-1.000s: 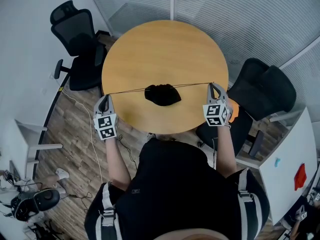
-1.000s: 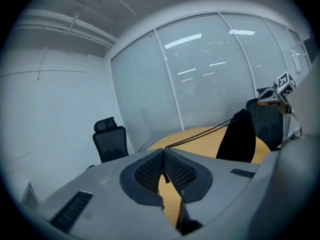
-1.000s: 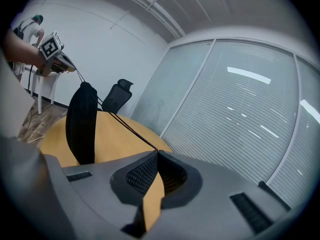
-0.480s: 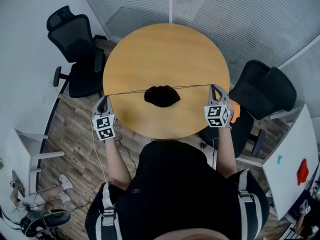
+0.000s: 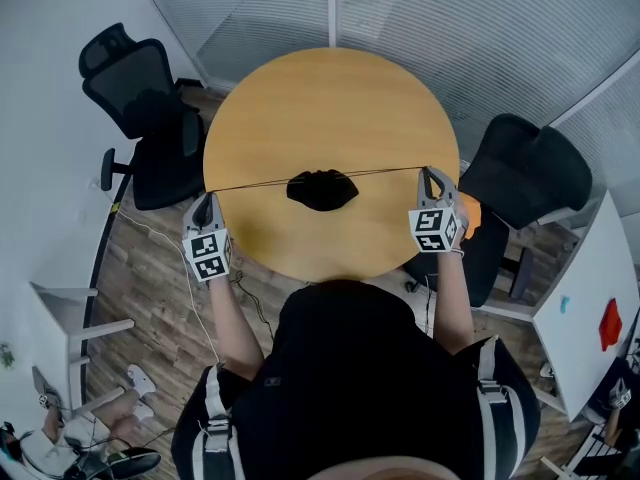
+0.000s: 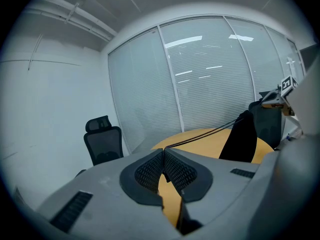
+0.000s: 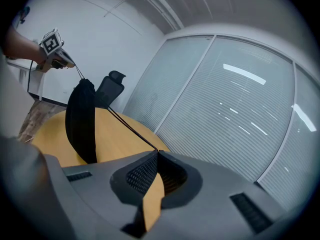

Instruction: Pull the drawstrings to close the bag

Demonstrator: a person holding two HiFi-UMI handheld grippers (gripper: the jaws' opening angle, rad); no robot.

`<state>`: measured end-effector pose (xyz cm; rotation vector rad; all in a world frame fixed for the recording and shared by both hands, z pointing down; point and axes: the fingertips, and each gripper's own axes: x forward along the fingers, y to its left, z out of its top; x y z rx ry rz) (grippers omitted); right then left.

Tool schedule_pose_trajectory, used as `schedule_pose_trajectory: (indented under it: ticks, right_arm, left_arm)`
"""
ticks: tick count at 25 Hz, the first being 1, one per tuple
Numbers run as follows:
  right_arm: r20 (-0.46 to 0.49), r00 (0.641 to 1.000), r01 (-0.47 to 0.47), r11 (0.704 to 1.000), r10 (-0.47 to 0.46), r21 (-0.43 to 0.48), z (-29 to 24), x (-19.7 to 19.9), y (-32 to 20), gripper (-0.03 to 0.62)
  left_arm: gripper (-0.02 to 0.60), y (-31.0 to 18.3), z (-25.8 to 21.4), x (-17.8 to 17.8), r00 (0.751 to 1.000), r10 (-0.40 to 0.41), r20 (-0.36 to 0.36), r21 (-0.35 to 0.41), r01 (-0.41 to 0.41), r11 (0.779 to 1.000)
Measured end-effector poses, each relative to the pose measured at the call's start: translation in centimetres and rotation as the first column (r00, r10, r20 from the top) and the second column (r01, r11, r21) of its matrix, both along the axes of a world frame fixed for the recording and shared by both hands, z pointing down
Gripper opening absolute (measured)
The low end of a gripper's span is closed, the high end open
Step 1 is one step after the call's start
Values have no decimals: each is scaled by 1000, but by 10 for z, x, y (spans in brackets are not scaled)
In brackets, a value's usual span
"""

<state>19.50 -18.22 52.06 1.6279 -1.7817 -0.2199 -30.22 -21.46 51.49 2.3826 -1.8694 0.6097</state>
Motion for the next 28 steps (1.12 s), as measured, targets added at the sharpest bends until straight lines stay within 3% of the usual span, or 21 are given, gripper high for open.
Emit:
schedule_pose_trajectory:
  ticks: [10,28]
  right_arm:
    - [57,996,-60,997,62,-39,6,-7,4,58]
    - [25,988,-154,986,155,-56,18,-57,15,58]
  left_arm:
    - [18,-19,12,-6,998,54,-22,-10,-54,998]
    - [18,-57,34,-48,986,157,-48,-23,-158,987]
